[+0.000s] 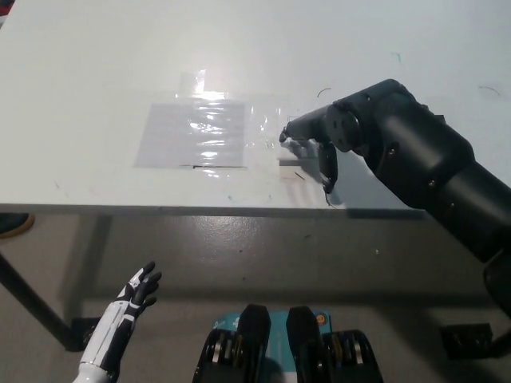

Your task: A white switch is kept at the centre of the table close to the robot and the robot uses its right hand to press it to turn it on

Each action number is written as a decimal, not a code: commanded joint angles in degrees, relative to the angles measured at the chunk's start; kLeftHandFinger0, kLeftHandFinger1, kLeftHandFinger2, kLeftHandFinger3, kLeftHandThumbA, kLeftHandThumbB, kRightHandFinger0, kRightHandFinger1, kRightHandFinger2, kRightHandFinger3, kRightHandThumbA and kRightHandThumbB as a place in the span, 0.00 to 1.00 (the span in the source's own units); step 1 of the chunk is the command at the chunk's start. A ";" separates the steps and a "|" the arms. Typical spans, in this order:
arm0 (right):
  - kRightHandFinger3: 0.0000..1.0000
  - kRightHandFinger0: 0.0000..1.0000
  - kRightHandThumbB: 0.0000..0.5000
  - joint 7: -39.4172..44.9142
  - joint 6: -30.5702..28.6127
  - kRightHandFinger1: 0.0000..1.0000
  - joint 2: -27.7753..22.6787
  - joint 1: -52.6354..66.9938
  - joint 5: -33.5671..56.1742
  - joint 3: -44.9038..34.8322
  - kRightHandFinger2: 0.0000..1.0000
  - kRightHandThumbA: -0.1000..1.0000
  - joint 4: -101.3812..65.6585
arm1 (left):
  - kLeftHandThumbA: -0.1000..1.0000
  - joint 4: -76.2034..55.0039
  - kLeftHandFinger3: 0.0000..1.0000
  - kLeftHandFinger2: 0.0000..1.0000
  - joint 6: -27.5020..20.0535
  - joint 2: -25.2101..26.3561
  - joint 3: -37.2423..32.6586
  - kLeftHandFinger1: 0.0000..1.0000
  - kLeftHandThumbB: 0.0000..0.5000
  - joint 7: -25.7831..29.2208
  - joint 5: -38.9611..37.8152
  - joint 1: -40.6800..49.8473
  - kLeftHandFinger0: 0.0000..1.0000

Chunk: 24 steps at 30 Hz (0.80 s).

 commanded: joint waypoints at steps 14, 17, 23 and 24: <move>1.00 1.00 0.30 -4.18 -1.64 1.00 1.42 -0.06 -0.81 -0.64 1.00 1.00 4.01 | 1.00 -2.46 1.00 1.00 -0.01 1.22 0.34 1.00 0.00 -0.65 0.24 -0.63 1.00; 1.00 1.00 0.34 -5.00 -1.21 1.00 0.59 -0.17 -0.96 -1.38 1.00 1.00 2.22 | 1.00 -2.29 1.00 1.00 -0.39 1.11 0.42 1.00 0.00 -0.70 -0.17 -0.37 1.00; 1.00 0.85 0.29 -5.06 -1.03 0.86 -3.49 -6.44 4.44 -11.41 0.91 1.00 -4.53 | 1.00 -1.64 1.00 1.00 -1.13 1.20 0.77 1.00 0.00 -0.64 -0.56 0.01 1.00; 1.00 0.99 0.28 -4.34 -0.66 0.99 -4.46 -7.62 6.00 -13.73 1.00 1.00 -6.56 | 1.00 -1.47 1.00 1.00 -1.34 1.22 0.79 1.00 0.00 -0.68 -0.65 0.05 1.00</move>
